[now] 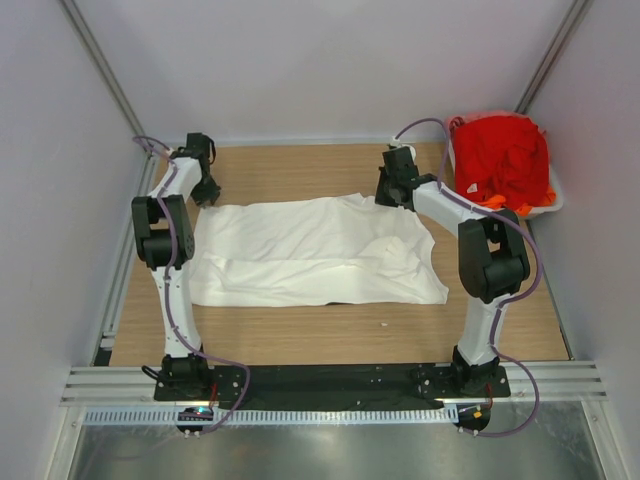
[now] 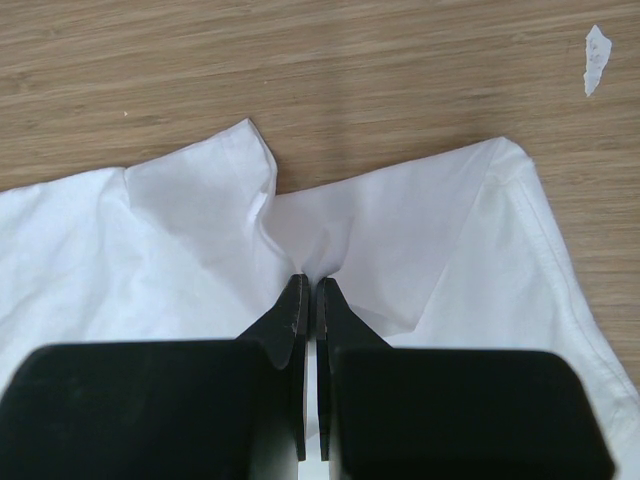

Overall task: Fold and stack the t-shirts
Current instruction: Fold the tshirt

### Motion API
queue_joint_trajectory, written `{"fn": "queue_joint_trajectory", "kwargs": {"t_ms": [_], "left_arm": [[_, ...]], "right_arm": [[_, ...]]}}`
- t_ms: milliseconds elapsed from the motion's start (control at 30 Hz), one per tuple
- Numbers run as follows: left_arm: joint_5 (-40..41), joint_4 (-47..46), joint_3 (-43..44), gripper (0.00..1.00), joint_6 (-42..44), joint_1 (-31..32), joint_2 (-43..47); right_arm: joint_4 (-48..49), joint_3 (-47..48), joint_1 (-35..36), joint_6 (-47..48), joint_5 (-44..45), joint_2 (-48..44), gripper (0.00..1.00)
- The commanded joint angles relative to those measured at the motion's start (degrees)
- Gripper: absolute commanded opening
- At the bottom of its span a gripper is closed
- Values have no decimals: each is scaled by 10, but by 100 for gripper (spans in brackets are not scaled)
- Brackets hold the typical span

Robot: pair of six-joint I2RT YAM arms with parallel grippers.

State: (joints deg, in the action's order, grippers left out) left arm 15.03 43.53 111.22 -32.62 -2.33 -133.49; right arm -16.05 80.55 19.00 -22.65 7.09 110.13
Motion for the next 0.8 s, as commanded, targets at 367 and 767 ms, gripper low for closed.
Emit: {"fn": "queue_joint_trajectory", "kwargs": {"t_ms": [367, 767], "left_arm": [[-35, -3, -40, 0, -8, 1, 49], [-35, 45, -35, 0, 13, 1, 139]], "right_arm": [[6, -2, 0, -2, 3, -42, 1], [-62, 85, -1, 9, 8, -61, 1]]}}
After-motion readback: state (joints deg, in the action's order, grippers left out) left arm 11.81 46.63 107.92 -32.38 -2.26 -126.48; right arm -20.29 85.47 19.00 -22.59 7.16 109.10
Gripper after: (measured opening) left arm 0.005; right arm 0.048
